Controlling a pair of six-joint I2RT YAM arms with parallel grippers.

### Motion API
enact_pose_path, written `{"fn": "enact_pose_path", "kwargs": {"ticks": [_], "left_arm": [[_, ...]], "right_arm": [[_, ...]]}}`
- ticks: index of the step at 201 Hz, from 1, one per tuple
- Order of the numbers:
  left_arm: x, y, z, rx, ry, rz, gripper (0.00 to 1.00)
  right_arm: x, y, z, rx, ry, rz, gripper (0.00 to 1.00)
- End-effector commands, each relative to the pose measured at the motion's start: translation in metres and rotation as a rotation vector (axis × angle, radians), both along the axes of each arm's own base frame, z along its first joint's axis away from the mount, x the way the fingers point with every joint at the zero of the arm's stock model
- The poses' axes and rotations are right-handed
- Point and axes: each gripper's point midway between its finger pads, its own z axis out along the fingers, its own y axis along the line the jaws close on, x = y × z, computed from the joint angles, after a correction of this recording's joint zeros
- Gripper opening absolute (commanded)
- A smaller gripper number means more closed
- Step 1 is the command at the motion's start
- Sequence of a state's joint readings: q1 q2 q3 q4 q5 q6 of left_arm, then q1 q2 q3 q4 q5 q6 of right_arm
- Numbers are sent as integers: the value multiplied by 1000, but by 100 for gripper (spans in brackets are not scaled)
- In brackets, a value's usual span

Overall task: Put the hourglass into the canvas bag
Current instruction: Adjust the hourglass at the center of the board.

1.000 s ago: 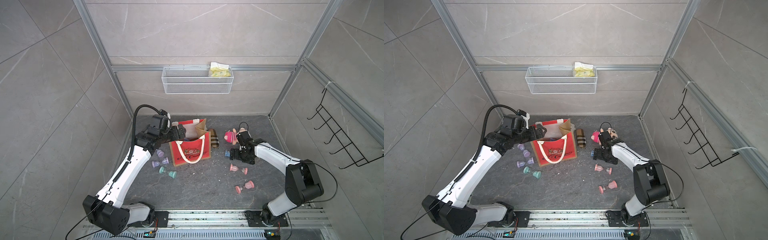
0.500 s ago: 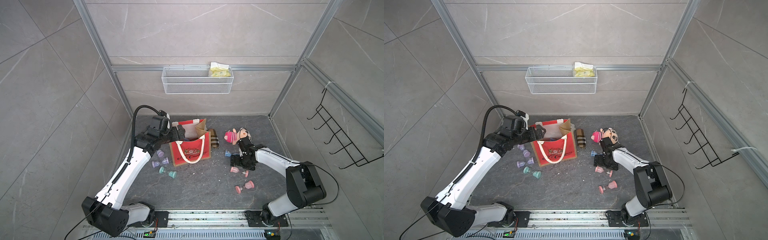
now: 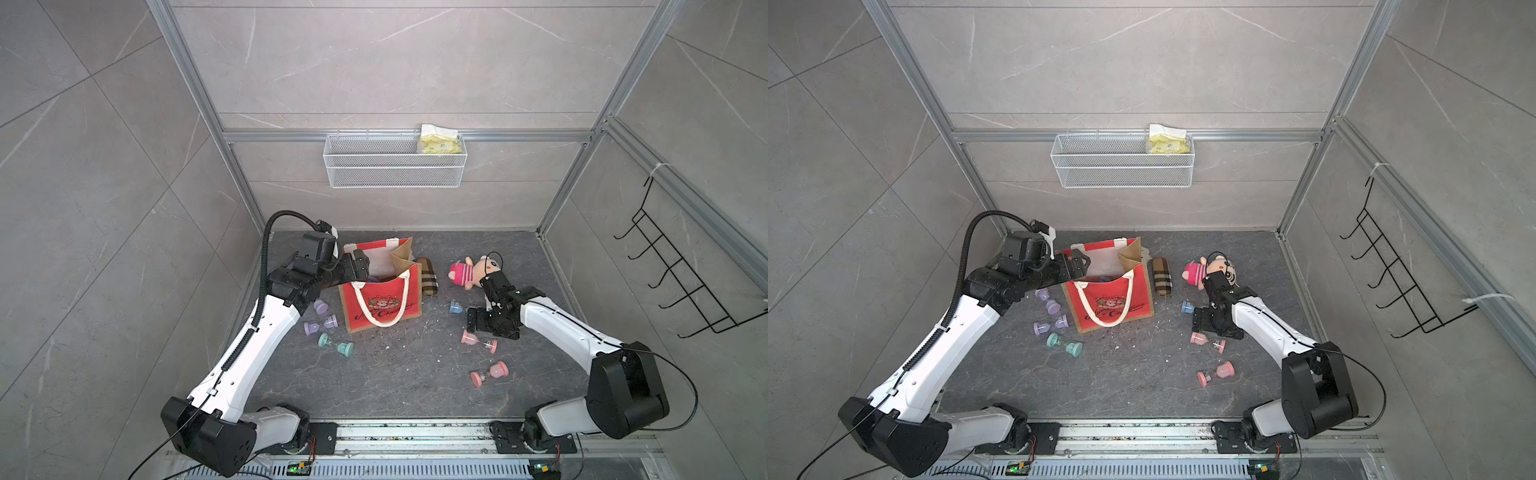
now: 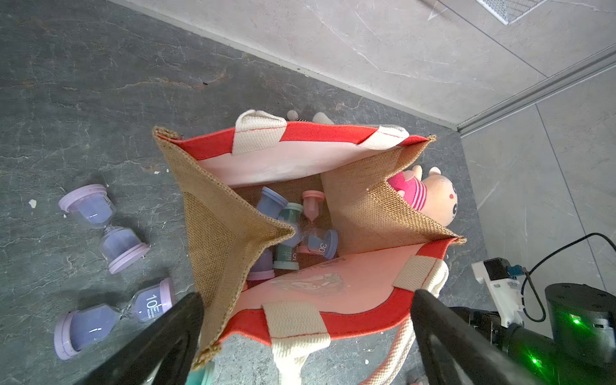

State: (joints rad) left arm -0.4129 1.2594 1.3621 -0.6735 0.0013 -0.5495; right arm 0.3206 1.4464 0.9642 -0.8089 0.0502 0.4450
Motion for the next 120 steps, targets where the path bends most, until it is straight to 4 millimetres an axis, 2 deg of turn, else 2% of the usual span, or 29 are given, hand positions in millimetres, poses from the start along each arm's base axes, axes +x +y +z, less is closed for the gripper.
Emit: {"fn": "enact_pose_path", "kwargs": {"ticks": [1,20,44,120], "left_arm": [[-5,2,10,-12,-27,3,100],[-4,1,9,-9,-21,1,100],[-4,2,11,-9,-26,5,100],[-4,4,13,3,-32,7,100]], "right_arm": [[-20,-9,6,-87,41,2,100],[-31,-10,-1,-105,84,-13,100],[-35,-18,-9,-154,100,-36,100],[-24,-6,-29,-140,152,30,99]]}}
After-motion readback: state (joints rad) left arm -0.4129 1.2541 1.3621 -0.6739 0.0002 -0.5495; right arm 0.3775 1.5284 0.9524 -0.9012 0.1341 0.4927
